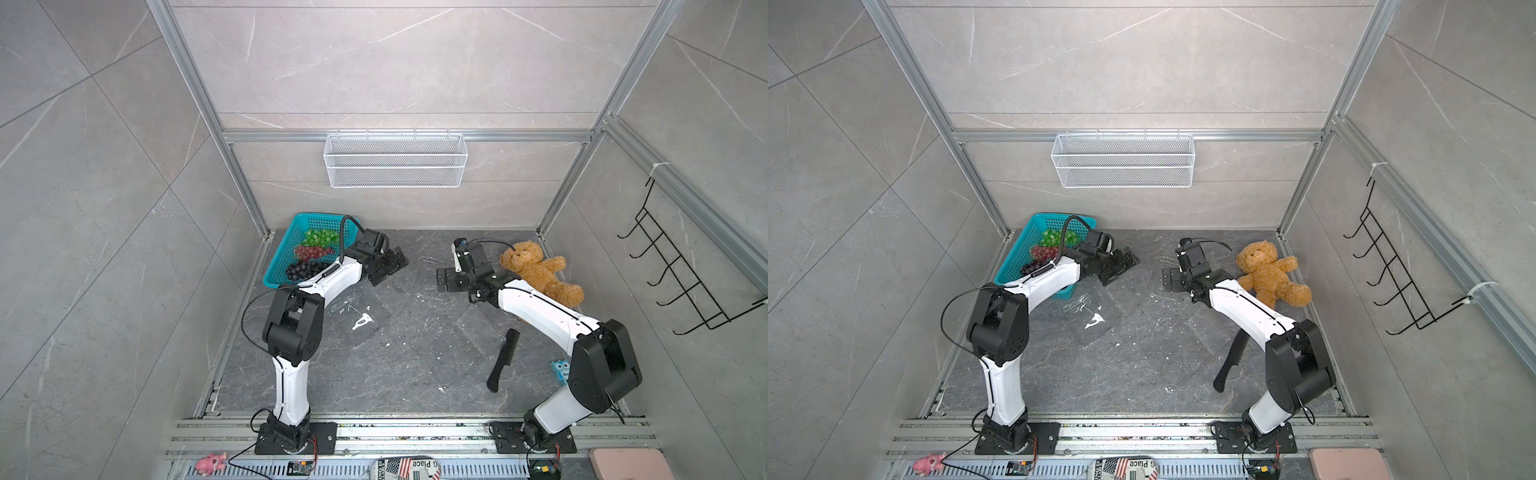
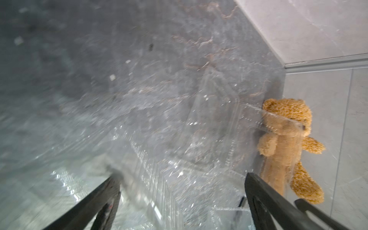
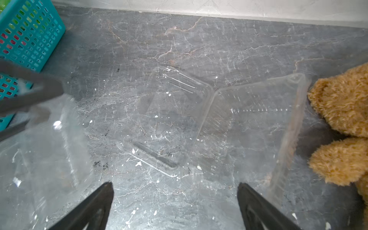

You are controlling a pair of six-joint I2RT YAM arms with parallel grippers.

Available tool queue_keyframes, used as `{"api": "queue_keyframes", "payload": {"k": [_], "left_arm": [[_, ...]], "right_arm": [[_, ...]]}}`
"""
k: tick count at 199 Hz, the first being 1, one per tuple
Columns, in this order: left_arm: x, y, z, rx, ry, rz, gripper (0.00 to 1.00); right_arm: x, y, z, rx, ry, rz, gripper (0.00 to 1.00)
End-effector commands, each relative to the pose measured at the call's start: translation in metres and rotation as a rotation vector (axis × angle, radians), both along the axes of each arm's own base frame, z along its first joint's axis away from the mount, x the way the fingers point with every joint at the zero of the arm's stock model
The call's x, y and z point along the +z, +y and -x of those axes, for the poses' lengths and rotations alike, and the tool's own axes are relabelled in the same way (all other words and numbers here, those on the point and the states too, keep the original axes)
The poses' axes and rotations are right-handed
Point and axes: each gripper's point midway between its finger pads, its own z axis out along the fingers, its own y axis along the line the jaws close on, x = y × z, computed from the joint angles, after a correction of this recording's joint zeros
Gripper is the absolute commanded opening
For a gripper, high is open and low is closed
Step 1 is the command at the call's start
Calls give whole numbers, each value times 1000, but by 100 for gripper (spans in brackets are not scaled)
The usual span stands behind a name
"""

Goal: Pack grapes into containers
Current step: Move the packing box to the center of the board.

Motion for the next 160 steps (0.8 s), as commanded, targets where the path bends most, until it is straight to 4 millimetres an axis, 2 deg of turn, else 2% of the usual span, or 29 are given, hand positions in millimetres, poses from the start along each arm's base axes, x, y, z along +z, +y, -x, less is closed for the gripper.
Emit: {"api": "queue_keyframes", "payload": {"k": [1, 21, 32, 56, 74, 97, 120, 138, 160], "left_arm": [[3, -28, 0, -90, 12, 14, 100], [14, -47, -3, -133, -2, 31, 100], [22, -51, -1, -151, -10, 41, 100], [36, -45, 9, -162, -21, 38, 100], [42, -39, 21, -165, -18, 43, 100], [45, -32, 36, -166, -17, 42, 100], [44, -21, 51, -163, -5, 32, 100], [44, -14, 64, -163, 0, 29, 100], [47, -3, 79, -156, 1, 23, 100]], "right_arm": [[17, -11, -5, -45, -30, -62, 99], [21, -21, -11, -75, -20, -54, 99], [25, -35, -14, -127, -15, -35, 99], [31, -71, -22, -257, -1, 11, 95], [19, -95, -26, -331, 61, 59, 89], [-5, -95, -28, -333, 134, 30, 80], [-24, -83, -28, -312, 187, -25, 78], [-39, -84, -29, -326, 220, -7, 72], [-50, -92, -33, -361, 230, 40, 56]]}}
